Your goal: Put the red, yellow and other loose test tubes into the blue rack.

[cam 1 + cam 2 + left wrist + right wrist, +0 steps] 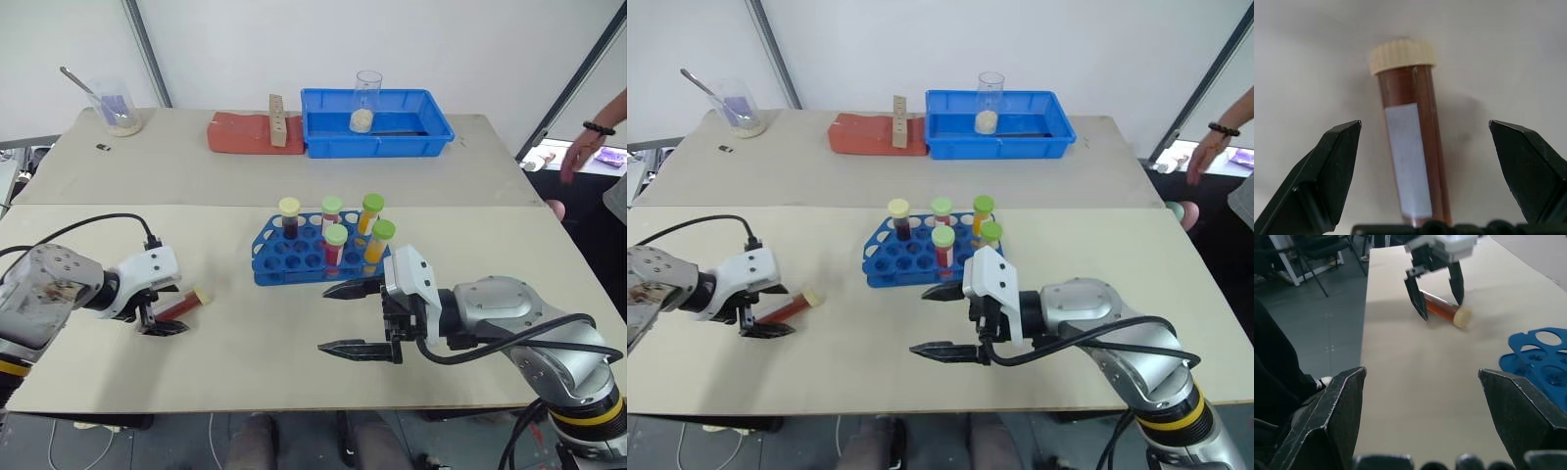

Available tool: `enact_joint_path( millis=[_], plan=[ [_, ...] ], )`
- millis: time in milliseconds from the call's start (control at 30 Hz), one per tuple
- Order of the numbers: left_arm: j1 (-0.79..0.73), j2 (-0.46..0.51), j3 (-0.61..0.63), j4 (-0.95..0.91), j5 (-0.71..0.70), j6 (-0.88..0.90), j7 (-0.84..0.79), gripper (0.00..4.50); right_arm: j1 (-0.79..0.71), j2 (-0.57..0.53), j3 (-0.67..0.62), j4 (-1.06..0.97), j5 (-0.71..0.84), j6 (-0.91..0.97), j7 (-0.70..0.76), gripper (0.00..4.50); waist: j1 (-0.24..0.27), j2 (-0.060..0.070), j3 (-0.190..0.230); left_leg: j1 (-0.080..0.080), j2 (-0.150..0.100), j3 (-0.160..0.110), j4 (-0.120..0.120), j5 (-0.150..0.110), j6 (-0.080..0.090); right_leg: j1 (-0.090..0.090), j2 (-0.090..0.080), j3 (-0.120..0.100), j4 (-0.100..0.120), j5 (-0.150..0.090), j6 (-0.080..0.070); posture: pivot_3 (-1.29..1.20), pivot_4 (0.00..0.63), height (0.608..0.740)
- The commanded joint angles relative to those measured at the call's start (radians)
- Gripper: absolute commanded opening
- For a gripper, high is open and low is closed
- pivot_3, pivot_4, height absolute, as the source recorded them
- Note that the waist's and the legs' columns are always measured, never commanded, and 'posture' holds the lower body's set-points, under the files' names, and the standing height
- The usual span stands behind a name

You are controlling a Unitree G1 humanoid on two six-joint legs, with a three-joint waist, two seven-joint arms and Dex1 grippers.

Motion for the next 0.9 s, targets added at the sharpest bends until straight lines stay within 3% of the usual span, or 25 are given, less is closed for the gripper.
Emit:
enact_joint_path(
  millis=[33, 100, 200, 400, 533, 633, 767, 900],
  plan=[
    [-0.064, -0.021, -0.034, 0.029, 0.054, 0.015, -0.010, 4.50, 0.005, -0.014, -0.037, -0.047, 0.050, 0.019, -0.010, 4.06, 0.004, 0.000, 0.000, 0.000, 0.000, 0.000, 0.000, 0.000, 0.000, 0.000, 0.000, 0.000, 0.000, 0.000, 0.000, 0.00, 0.150, 0.740],
    [-0.096, -0.027, -0.068, 0.042, 0.087, 0.015, -0.028, 4.50, 0.006, -0.020, -0.042, -0.057, 0.068, 0.034, -0.020, 4.06, 0.004, 0.000, 0.000, 0.000, 0.000, 0.000, 0.001, 0.000, 0.000, 0.000, 0.000, 0.000, 0.000, 0.000, 0.000, 0.00, 0.150, 0.740],
    [-0.122, -0.037, -0.096, 0.066, 0.117, 0.007, -0.046, 3.67, 0.007, -0.026, -0.052, -0.063, 0.091, 0.051, -0.031, 4.10, 0.004, 0.000, 0.000, 0.000, 0.000, 0.000, 0.002, 0.000, 0.000, 0.000, 0.000, 0.000, 0.001, 0.000, 0.001, 0.00, 0.150, 0.740],
    [-0.143, -0.072, -0.116, 0.081, 0.145, 0.015, -0.059, 0.97, 0.001, -0.038, -0.068, -0.055, 0.129, 0.072, -0.049, 4.10, 0.005, 0.000, 0.000, 0.000, 0.000, 0.000, 0.003, 0.000, 0.000, 0.001, 0.000, 0.000, 0.001, 0.001, 0.001, 0.00, 0.150, 0.740],
    [-0.142, -0.074, -0.092, 0.083, 0.138, -0.020, -0.075, 0.92, 0.007, -0.059, -0.081, -0.053, 0.146, 0.080, -0.050, 4.10, 0.006, 0.000, 0.000, 0.000, 0.000, -0.001, 0.004, 0.000, 0.000, 0.001, 0.000, 0.000, 0.002, 0.001, 0.002, 0.00, 0.150, 0.740],
    [-0.159, -0.098, 0.007, 0.059, 0.028, -0.031, -0.109, 0.92, 0.021, -0.086, -0.109, -0.060, 0.157, 0.085, -0.047, 4.10, 0.006, 0.000, 0.000, 0.000, 0.000, -0.001, 0.005, 0.000, 0.000, 0.001, 0.000, 0.000, 0.002, 0.001, 0.002, 0.00, 0.150, 0.740],
    [-0.243, -0.236, 0.187, 0.028, -0.194, 0.063, -0.092, 0.92, 0.062, -0.133, -0.151, -0.071, 0.120, 0.030, -0.030, 4.10, 0.016, -0.001, 0.000, -0.005, 0.000, -0.004, 0.010, 0.000, 0.000, 0.001, 0.000, -0.001, 0.001, 0.002, 0.003, 0.00, 0.150, 0.740],
    [-0.256, -0.396, 0.286, -0.051, -0.326, 0.141, 0.029, 0.92, 0.104, -0.155, -0.165, -0.059, 0.024, -0.044, -0.043, 4.10, 0.013, -0.001, 0.000, -0.008, -0.001, -0.003, 0.014, 0.000, 0.000, 0.002, -0.001, 0.000, -0.001, 0.008, 0.013, 0.00, 0.150, 0.740]
  ],
)
